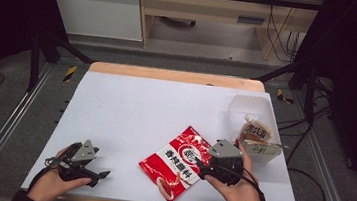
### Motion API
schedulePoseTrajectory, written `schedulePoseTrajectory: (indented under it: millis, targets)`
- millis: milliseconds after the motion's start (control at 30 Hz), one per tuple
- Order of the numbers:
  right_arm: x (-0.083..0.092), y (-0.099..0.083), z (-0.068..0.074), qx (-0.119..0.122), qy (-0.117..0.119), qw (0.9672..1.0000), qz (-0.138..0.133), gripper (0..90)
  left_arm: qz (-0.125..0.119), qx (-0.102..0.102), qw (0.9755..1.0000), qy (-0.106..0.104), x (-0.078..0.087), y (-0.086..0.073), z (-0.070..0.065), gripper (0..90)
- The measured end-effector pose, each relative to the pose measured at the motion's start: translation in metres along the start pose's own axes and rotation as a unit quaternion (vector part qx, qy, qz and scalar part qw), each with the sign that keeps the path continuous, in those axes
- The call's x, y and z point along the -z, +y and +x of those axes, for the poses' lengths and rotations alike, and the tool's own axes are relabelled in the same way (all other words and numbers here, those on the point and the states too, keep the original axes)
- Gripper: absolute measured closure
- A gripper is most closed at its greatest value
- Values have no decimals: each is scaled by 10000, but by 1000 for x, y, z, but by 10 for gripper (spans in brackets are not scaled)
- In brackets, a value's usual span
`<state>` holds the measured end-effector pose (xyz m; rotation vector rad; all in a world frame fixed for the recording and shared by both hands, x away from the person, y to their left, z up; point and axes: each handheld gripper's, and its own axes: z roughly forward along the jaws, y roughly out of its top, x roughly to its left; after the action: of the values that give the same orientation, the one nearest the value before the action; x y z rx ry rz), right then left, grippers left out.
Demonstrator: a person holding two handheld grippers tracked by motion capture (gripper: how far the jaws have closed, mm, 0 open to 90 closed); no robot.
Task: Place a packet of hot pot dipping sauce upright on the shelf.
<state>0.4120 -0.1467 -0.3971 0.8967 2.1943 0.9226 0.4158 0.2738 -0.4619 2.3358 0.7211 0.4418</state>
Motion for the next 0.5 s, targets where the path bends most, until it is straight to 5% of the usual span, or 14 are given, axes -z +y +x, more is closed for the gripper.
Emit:
schedulePoseTrajectory:
  millis: [267, 500]
  targets:
    - [-20, -16, -1, -672, -148, 9971, -326, 273, -167, -32, 9999, 24, 2, 4, -4, 144]
    - [-28, -34, -1, -906, -108, 9958, -73, 238, -170, -92, 9998, 37, 1, 7, -6, 154]
